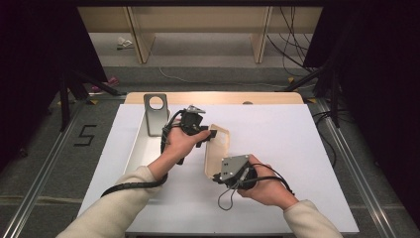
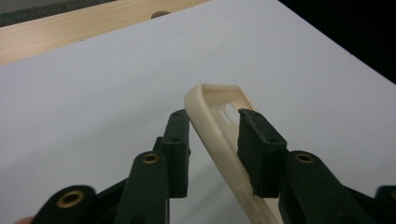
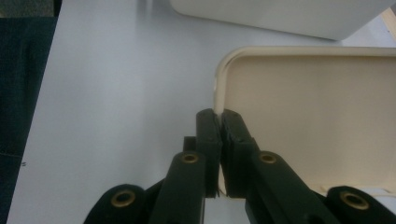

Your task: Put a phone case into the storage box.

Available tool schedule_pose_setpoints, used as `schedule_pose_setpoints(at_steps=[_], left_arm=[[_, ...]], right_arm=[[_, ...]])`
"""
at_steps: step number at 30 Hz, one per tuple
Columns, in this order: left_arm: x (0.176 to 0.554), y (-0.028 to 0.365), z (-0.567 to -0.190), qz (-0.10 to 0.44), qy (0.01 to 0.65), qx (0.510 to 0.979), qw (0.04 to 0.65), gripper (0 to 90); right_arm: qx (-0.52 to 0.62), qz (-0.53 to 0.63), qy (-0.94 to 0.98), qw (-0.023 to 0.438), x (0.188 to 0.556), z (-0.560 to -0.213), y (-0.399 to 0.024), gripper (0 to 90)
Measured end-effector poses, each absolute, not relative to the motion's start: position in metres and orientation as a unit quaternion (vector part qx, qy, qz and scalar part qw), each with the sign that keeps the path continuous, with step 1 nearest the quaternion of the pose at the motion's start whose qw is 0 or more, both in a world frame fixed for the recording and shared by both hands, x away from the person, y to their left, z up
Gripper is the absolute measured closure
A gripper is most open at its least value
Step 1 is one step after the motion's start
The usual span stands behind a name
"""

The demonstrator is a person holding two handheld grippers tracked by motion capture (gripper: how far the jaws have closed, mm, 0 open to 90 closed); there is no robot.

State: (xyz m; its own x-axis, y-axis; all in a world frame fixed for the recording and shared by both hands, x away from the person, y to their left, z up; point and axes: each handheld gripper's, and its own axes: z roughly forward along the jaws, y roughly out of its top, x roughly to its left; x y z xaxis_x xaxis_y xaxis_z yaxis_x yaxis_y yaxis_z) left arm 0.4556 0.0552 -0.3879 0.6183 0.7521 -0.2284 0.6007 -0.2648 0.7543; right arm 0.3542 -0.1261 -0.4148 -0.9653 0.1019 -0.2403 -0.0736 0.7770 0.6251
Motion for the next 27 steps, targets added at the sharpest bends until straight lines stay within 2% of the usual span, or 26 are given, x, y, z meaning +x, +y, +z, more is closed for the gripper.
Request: schedule_pose_setpoints(at_steps=[6,13,17,19,21,27], left_arm=[[0.452,0.051,-0.382,0.08,0.438,0.779,0.441,72.1],[0.443,0.045,-0.373,0.057,0.444,0.753,0.482,80.1],[0.435,0.04,-0.367,0.078,0.417,0.756,0.499,81.7],[0.432,0.04,-0.366,0.116,0.393,0.767,0.493,81.7],[0.431,0.043,-0.367,0.128,0.384,0.765,0.5,81.7],[0.424,0.058,-0.37,0.187,0.351,0.76,0.513,81.6]], right_arm=[[-0.001,0.324,0.936,0.138,0.353,-0.417,-0.122,87.6],[0.001,0.315,0.938,0.143,0.354,-0.42,-0.122,87.6],[0.008,0.317,0.936,0.152,0.355,-0.421,-0.123,85.3],[0.021,0.325,0.932,0.157,0.356,-0.42,-0.125,79.9],[0.038,0.335,0.926,0.168,0.357,-0.418,-0.127,68.8],[0.1,0.359,0.909,0.189,0.361,-0.414,-0.135,47.9]])
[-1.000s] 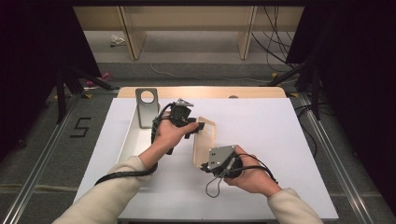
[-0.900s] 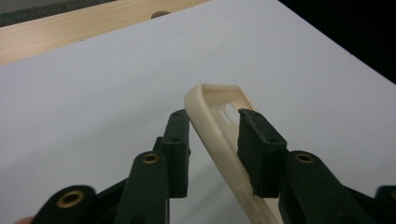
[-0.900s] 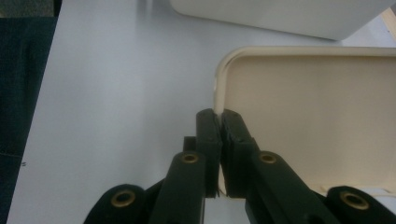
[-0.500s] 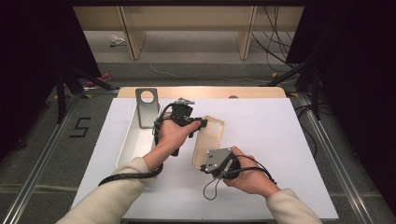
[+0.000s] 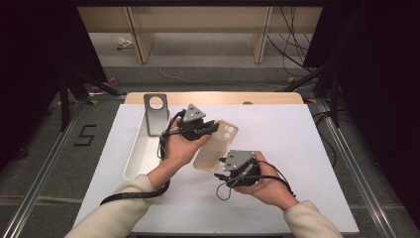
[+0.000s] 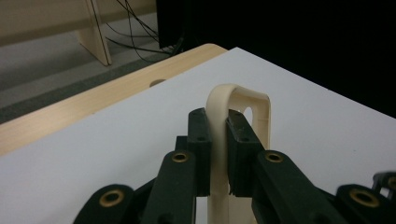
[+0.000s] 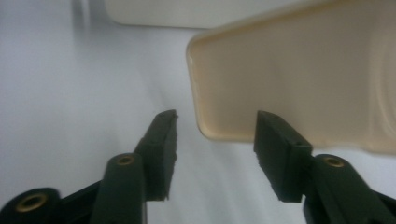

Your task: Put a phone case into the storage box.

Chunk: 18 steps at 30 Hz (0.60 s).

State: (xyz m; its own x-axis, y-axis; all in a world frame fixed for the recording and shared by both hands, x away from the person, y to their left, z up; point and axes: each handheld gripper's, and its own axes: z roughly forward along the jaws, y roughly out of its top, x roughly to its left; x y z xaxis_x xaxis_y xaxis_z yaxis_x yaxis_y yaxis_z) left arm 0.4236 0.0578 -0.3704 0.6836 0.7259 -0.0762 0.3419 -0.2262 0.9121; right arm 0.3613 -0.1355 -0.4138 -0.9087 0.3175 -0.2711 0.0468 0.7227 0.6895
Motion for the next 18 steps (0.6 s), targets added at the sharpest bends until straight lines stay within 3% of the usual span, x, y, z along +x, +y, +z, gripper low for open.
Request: schedule_pose_setpoints(at_steps=[10,18], left_arm=[[0.414,0.092,-0.369,0.206,0.358,0.726,0.55,81.6],[0.405,0.115,-0.368,0.217,0.365,0.706,0.567,81.6]], right_arm=[[0.18,0.402,0.88,0.176,0.368,-0.409,-0.152,24.5],[0.217,0.427,0.861,0.17,0.371,-0.41,-0.166,17.5]])
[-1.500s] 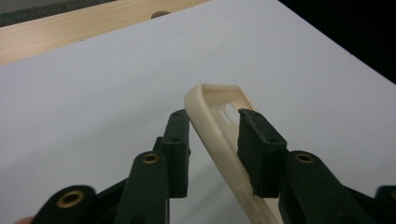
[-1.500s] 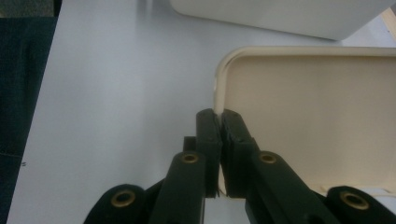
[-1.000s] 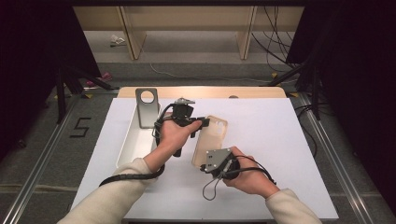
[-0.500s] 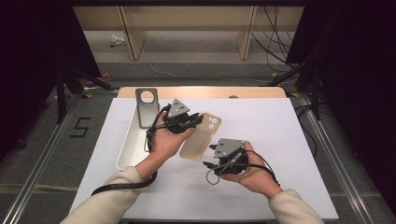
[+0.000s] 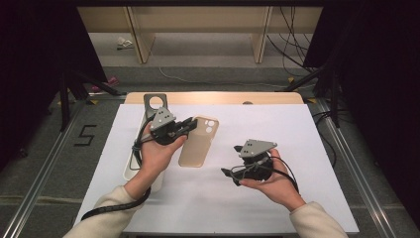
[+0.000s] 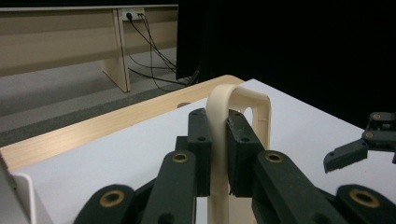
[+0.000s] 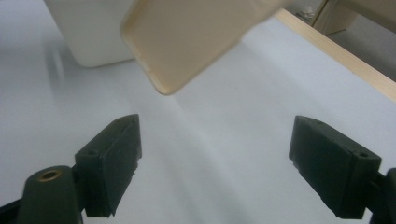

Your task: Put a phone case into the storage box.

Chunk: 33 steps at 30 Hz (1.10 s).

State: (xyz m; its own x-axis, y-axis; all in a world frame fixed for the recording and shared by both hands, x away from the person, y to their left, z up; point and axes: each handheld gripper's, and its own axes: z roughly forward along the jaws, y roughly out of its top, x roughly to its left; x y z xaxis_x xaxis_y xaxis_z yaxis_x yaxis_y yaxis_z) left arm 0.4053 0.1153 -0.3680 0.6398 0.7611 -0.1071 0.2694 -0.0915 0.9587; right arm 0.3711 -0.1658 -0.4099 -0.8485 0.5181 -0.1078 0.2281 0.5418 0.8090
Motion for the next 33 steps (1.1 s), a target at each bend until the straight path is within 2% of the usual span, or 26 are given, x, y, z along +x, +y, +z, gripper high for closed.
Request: schedule_pose_setpoints(at_steps=[5,33], left_arm=[[0.4,0.127,-0.369,0.22,0.368,0.698,0.573,81.6],[0.393,0.159,-0.353,0.242,0.373,0.67,0.594,81.6]], right_arm=[[0.239,0.445,0.848,0.16,0.373,-0.409,-0.176,17.2],[0.288,0.458,0.822,0.178,0.368,-0.409,-0.217,17.3]])
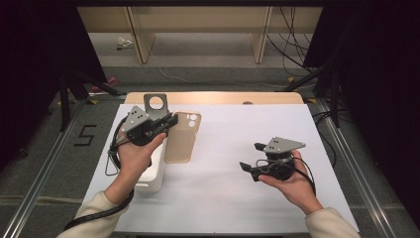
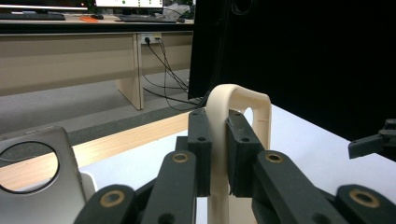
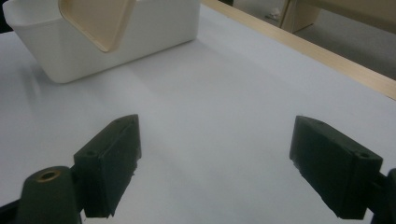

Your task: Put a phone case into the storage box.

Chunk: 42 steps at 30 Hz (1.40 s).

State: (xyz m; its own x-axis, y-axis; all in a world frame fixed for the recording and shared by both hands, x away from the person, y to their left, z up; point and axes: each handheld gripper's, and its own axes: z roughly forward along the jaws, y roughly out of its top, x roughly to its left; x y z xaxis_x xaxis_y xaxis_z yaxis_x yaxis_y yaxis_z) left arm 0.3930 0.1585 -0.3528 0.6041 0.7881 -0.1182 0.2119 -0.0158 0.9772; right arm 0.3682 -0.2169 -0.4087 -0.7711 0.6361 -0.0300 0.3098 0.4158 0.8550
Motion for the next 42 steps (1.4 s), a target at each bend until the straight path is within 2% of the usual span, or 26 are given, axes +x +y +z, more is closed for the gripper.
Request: schedule_pose_setpoints(at_steps=[42], left_arm=[[0.401,0.203,-0.335,0.282,0.399,0.634,0.599,81.6]], right_arm=[[0.318,0.459,0.808,0.188,0.362,-0.41,-0.241,16.6]])
